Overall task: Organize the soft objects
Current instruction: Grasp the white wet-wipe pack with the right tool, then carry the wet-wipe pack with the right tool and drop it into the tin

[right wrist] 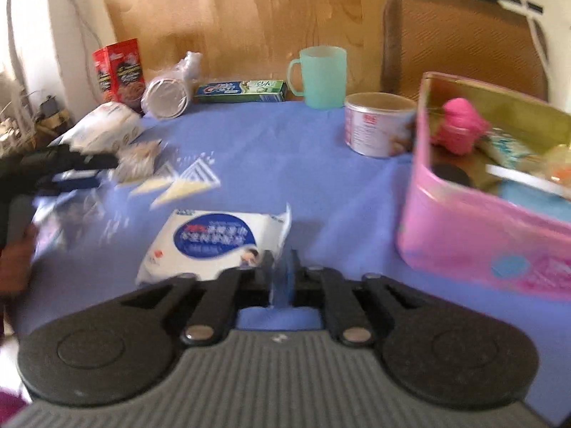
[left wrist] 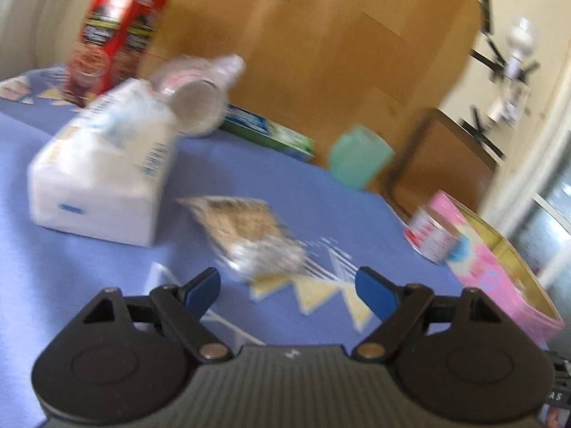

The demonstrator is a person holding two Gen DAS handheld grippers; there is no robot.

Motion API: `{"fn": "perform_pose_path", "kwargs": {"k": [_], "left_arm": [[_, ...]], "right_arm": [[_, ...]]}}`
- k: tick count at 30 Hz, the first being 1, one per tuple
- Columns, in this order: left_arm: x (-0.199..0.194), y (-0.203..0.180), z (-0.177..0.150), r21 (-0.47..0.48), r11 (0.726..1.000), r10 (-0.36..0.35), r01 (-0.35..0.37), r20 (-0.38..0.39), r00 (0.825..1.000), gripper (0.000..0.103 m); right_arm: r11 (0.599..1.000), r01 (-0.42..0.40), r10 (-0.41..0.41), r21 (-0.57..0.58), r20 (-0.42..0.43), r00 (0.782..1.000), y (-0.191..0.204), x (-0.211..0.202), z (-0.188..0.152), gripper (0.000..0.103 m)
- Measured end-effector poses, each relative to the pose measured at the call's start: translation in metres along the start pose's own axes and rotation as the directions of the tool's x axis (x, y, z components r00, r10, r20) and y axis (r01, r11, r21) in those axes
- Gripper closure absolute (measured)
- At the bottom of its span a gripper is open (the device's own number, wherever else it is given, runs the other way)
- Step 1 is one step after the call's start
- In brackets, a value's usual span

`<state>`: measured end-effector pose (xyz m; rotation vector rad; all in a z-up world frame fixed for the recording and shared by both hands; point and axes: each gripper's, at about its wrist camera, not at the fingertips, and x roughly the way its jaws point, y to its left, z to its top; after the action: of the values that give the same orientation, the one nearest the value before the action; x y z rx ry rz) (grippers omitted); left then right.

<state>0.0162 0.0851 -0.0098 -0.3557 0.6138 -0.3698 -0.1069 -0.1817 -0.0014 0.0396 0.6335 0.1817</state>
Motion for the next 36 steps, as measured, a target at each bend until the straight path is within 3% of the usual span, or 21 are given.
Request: {"fn": "perform_pose_path", "kwargs": {"k": [2, 5, 7, 10, 11, 13, 14, 16, 19, 22, 25, 27, 29, 30, 32, 33, 34, 36], "left_arm": [[0.002, -0.012, -0.002, -0.007, 0.997, -0.072, 0.071, -0.044, 0.996, 0.021], [0.005, -0.044, -0.009, 0.022, 0.989, -0.143, 0.146, -0.105, 0.984, 0.028], [0.007, -0.067, -0.014, 0.073, 0.986, -0.139, 0.15, -0.138, 0.981, 0.031], [0.028, -0.094, -0.027, 0.122, 0.983, -0.098, 0.134, -0.259, 0.961, 0.041], [0.029, -0.104, -0.032, 0.176, 0.978, -0.069, 0.111, -0.23, 0.971, 0.043], [0.033, -0.121, -0.039, 0.256, 0.963, -0.022, 0.082, -0.229, 0.973, 0.048], [0.035, -0.128, -0.039, 0.27, 0.959, -0.017, 0.083, -0.235, 0.972, 0.048], [0.036, -0.137, -0.035, 0.277, 0.956, -0.028, 0.096, -0.238, 0.971, 0.048], [0.027, -0.164, -0.022, 0.36, 0.927, -0.045, 0.107, -0.177, 0.983, 0.048], [0.021, -0.197, -0.007, 0.424, 0.894, -0.103, 0.146, -0.122, 0.987, 0.048], [0.032, -0.23, 0.008, 0.453, 0.867, -0.166, 0.206, -0.127, 0.978, 0.048], [0.046, -0.254, 0.014, 0.465, 0.851, -0.204, 0.243, -0.134, 0.97, 0.047], [0.067, -0.284, 0.016, 0.498, 0.823, -0.239, 0.275, -0.136, 0.961, 0.037], [0.076, -0.298, 0.013, 0.515, 0.809, -0.243, 0.282, -0.143, 0.959, 0.026], [0.102, -0.32, 0.007, 0.561, 0.789, -0.212, 0.251, -0.136, 0.968, 0.029], [0.111, -0.325, 0.002, 0.574, 0.787, -0.185, 0.225, -0.129, 0.974, 0.032], [0.117, -0.323, -0.001, 0.569, 0.793, -0.17, 0.216, -0.134, 0.976, 0.033], [0.116, -0.312, -0.005, 0.523, 0.813, -0.2, 0.257, -0.164, 0.966, 0.033]], "right_arm": [[0.999, -0.037, 0.038, -0.015, 0.041, 0.998, -0.002, -0.008, -0.004, 0.038], [0.992, -0.083, 0.088, -0.095, 0.048, 0.995, 0.008, 0.001, -0.001, 0.037], [0.974, -0.108, 0.117, -0.198, 0.035, 0.992, 0.021, 0.013, 0.0, 0.036], [0.944, -0.132, 0.134, -0.301, -0.013, 0.991, 0.028, 0.033, -0.001, 0.032], [0.946, -0.154, 0.159, -0.285, -0.005, 0.987, 0.024, 0.035, -0.001, 0.031], [0.954, -0.192, 0.195, -0.232, -0.01, 0.981, 0.016, 0.04, 0.004, 0.034], [0.956, -0.18, 0.187, -0.232, 0.008, 0.982, 0.014, 0.041, 0.005, 0.042], [0.961, -0.135, 0.151, -0.243, 0.049, 0.987, 0.014, 0.037, 0.003, 0.044], [0.976, -0.101, 0.127, -0.194, 0.126, 0.984, 0.005, 0.019, 0.005, 0.048], [0.987, -0.05, 0.085, -0.153, 0.236, 0.968, -0.011, -0.008, 0.013, 0.048], [0.993, 0.022, 0.014, -0.112, 0.303, 0.953, -0.029, -0.027, 0.021, 0.048], [0.991, 0.09, -0.052, -0.101, 0.33, 0.943, -0.046, -0.034, 0.026, 0.048], [0.98, 0.188, -0.154, -0.069, 0.34, 0.928, -0.067, -0.035, 0.032, 0.047], [0.973, 0.227, -0.201, -0.036, 0.345, 0.917, -0.079, -0.034, 0.035, 0.044], [0.94, 0.339, -0.327, 0.029, 0.348, 0.879, -0.107, -0.025, 0.039, 0.04], [0.901, 0.43, -0.424, 0.054, 0.314, 0.849, -0.119, -0.017, 0.039, 0.04], [0.878, 0.47, -0.474, 0.087, 0.285, 0.833, -0.129, -0.016, 0.037, 0.04], [0.903, 0.375, -0.424, 0.211, 0.299, 0.855, -0.148, -0.034, 0.026, 0.041]]}}
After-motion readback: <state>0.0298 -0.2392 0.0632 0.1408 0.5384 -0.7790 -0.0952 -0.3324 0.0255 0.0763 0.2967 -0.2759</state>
